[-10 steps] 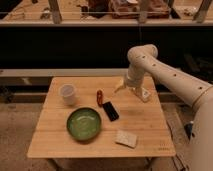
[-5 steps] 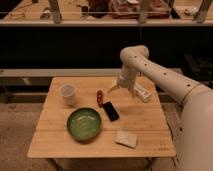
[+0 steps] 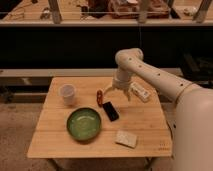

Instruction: Place the eraser in the ceramic cup

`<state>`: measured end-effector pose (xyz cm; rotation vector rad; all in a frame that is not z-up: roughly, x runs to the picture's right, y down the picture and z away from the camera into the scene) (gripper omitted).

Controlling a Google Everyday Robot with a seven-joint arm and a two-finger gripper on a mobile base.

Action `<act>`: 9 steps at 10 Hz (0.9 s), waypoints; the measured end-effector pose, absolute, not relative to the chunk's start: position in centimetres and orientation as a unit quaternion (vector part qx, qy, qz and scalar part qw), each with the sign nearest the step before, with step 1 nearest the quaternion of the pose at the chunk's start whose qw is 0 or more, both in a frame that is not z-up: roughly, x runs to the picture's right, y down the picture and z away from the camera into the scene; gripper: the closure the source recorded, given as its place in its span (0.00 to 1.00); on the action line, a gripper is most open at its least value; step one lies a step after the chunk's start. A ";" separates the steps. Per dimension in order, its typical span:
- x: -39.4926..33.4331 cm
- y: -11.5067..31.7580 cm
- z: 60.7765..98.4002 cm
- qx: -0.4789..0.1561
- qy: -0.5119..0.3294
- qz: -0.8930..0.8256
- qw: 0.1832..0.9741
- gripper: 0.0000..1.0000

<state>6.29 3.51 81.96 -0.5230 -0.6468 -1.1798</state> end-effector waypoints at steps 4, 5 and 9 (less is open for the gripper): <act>5.9 4.3 83.2 -0.255 -0.295 -0.519 0.761 0.20; 5.9 4.4 83.4 -0.256 -0.294 -0.515 0.763 0.20; 6.0 5.9 84.2 -0.265 -0.293 -0.501 0.770 0.20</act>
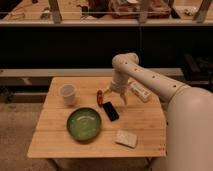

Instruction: Place the eraser in the ceramic cup

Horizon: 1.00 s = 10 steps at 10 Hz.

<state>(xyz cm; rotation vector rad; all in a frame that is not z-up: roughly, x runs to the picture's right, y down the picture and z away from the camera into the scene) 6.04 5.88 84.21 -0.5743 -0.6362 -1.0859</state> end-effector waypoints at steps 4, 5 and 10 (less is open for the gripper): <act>6.1 7.0 85.0 -0.270 -0.293 -0.485 0.778 0.20; 6.2 7.1 85.2 -0.273 -0.292 -0.478 0.782 0.20; 5.9 7.5 86.2 -0.276 -0.294 -0.467 0.787 0.20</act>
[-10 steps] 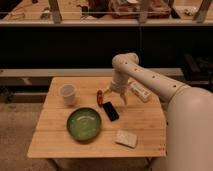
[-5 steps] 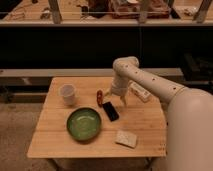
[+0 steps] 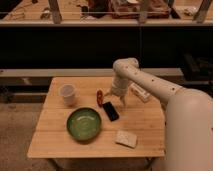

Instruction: Place the eraser in the ceramic cup

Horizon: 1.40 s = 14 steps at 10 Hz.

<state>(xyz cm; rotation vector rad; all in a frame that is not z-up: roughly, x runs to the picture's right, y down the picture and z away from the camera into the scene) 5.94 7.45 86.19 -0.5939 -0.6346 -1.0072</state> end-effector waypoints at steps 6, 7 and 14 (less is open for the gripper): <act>5.9 7.8 87.2 -0.280 -0.297 -0.458 0.790 0.20; 5.8 7.9 87.4 -0.280 -0.298 -0.456 0.791 0.20; 5.9 8.3 88.5 -0.286 -0.302 -0.437 0.797 0.20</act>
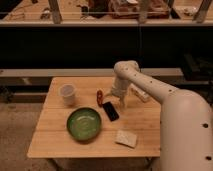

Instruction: Place the eraser in the ceramic cup

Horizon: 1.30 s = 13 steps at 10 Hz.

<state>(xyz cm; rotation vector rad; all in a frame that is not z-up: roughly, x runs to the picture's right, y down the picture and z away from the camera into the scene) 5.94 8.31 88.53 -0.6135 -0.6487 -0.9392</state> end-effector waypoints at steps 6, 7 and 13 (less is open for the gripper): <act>6.1 8.8 89.7 -0.292 -0.307 -0.418 0.804 0.20; 6.2 9.1 90.0 -0.294 -0.308 -0.416 0.804 0.20; 5.9 9.1 90.4 -0.293 -0.300 -0.424 0.803 0.20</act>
